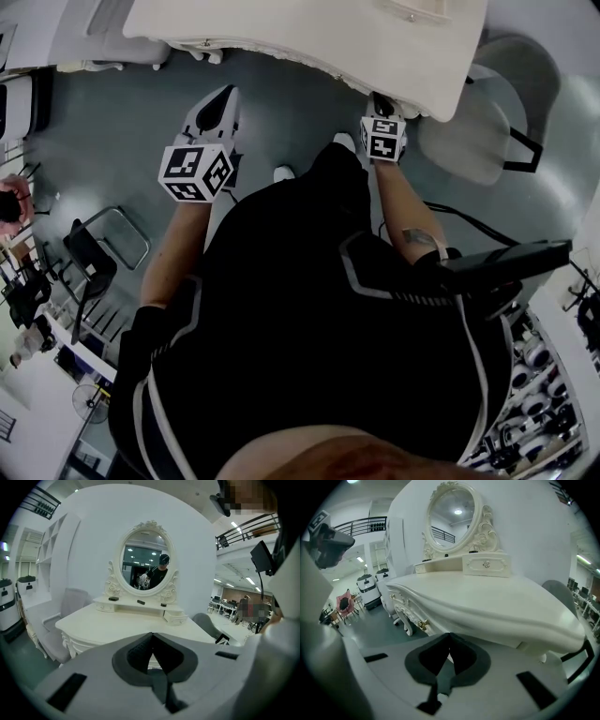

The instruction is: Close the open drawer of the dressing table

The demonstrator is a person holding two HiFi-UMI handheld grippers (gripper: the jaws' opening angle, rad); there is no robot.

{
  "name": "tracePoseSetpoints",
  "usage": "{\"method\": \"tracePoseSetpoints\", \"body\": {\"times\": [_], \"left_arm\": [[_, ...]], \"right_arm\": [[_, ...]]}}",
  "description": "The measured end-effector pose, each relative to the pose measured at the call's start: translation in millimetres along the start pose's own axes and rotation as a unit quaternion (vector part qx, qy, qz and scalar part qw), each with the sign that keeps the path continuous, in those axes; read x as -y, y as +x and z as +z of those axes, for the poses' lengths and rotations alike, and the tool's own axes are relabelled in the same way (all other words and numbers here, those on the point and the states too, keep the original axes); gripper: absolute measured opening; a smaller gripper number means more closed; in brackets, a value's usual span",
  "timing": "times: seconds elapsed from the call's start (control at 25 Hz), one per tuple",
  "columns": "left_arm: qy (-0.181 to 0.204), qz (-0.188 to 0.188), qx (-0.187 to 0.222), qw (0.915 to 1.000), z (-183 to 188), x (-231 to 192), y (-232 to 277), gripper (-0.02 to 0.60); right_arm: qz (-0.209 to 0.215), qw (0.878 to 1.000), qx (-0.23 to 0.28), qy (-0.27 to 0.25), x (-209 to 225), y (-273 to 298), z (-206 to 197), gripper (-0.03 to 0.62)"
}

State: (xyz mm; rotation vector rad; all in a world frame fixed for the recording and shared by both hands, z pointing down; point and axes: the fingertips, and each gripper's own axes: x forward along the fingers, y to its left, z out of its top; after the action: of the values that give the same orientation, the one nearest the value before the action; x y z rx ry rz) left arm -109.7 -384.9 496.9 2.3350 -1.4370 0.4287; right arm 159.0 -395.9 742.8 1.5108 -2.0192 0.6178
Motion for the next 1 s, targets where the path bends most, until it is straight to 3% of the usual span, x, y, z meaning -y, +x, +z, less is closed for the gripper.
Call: {"method": "tracePoseSetpoints", "body": {"times": [0.24,0.4,0.72,0.88,1.0], "left_arm": [[0.004,0.009,-0.004,0.9999,0.6,-0.5,2.0,0.000],[-0.001,0.008,-0.004,1.0000,6.4,-2.7,0.6,0.000],[0.006,-0.021,0.029,0.9993,29.4,3.4,-15.2,0.000],[0.011,-0.037,0.045,0.9982,37.3,-2.4,-28.5,0.000],[0.020,-0.070,0.051,0.9961,37.9,0.6,-36.1,0.000]], "right_arm": [[-0.007,1.000,0.019,0.011,-0.6,-0.1,-0.2,0.003],[-0.013,1.000,0.001,0.012,1.8,-0.8,1.7,0.005],[0.003,0.999,-0.032,0.000,-12.7,-40.2,-3.0,0.005],[0.022,1.000,-0.022,0.002,-32.0,-62.5,10.9,0.005],[0.015,1.000,-0.011,0.004,-37.7,-76.1,30.4,0.005]]}}
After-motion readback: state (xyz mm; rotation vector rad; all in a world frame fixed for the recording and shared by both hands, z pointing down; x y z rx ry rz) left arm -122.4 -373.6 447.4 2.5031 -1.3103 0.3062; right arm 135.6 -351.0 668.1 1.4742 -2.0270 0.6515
